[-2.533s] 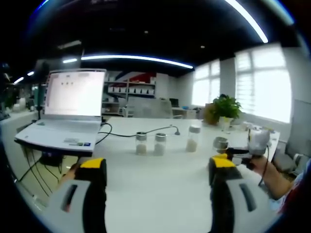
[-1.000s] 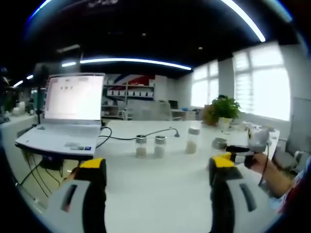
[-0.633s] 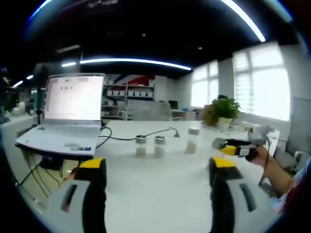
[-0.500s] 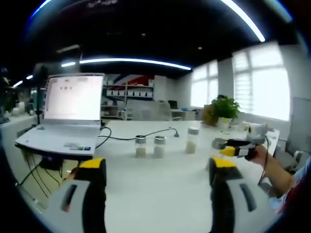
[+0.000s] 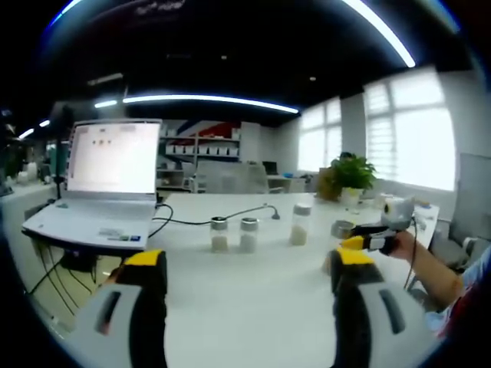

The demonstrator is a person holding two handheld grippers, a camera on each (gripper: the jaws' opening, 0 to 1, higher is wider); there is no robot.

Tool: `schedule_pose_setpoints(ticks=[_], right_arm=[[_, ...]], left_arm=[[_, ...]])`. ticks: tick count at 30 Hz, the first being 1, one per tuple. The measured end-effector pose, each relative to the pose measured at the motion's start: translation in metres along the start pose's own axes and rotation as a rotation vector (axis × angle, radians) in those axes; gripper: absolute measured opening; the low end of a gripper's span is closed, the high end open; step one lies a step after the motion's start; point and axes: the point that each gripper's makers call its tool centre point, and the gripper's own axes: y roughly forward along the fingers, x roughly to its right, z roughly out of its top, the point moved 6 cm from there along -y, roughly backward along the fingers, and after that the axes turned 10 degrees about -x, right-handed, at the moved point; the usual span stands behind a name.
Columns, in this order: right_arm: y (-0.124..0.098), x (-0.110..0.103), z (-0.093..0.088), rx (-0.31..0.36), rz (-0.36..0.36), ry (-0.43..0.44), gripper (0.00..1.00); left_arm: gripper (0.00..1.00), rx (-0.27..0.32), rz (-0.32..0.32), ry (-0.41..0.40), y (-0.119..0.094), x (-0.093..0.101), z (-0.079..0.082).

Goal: Rotate the seasoning bottle until the label or dispensing opening points toward the visible target arrow and the bottle remains upright within the marked orientation range

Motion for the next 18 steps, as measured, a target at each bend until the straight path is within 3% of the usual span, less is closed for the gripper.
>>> schedule_pose_setpoints(ticks=[4, 18], right_arm=[[-0.0010, -0.0013, 0.0006, 0.004, 0.002, -0.020, 0.38], [-0.0047, -0.0025, -0.0046, 0.004, -0.008, 0.028, 0.37]], left_arm=[[0.94, -0.004, 0.001, -0.001, -0.0016, 0.0014, -0.0014], [0.93, -0.008, 0.003, -0.005, -0.0047, 0.0025, -0.0017]])
